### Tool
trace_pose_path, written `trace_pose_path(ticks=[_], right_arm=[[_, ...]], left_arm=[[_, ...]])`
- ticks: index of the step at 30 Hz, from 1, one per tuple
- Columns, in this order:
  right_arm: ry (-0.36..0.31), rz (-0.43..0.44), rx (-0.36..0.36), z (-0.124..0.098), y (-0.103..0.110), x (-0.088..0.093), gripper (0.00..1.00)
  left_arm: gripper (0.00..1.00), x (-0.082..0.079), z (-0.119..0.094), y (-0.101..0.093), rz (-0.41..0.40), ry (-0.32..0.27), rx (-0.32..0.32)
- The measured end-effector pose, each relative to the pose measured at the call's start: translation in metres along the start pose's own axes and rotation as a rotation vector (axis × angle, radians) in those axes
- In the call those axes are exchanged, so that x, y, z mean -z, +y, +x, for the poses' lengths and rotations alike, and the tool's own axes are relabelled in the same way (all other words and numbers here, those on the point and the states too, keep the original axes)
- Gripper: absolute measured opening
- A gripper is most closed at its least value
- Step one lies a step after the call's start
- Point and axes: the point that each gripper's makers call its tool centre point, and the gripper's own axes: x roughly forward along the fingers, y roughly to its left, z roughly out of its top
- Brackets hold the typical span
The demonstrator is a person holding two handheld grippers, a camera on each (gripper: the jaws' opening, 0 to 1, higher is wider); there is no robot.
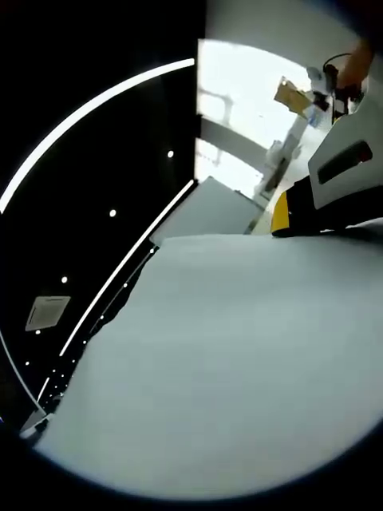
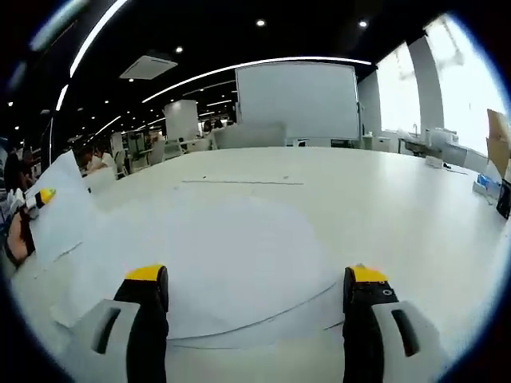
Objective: Organize the stack of printing papers by aligning and flattening the scattered papers on the table
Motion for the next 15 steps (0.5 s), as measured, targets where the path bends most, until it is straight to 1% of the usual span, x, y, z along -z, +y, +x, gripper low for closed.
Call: trace_pose_path(ticks=[5, 15], right_arm=[[0.022, -0.062, 0.021, 0.0031, 0.0002, 0.0053, 0.87], [0.020, -0.068, 0.010, 0.0057, -0.0014, 0.0049, 0.84]], left_arm=[[0.06, 0.0005, 0.0002, -0.0009, 0.000, 0.002, 0.001], [0.06, 0.0014, 0.0004, -0.0012, 0.002, 0.004, 0.001]])
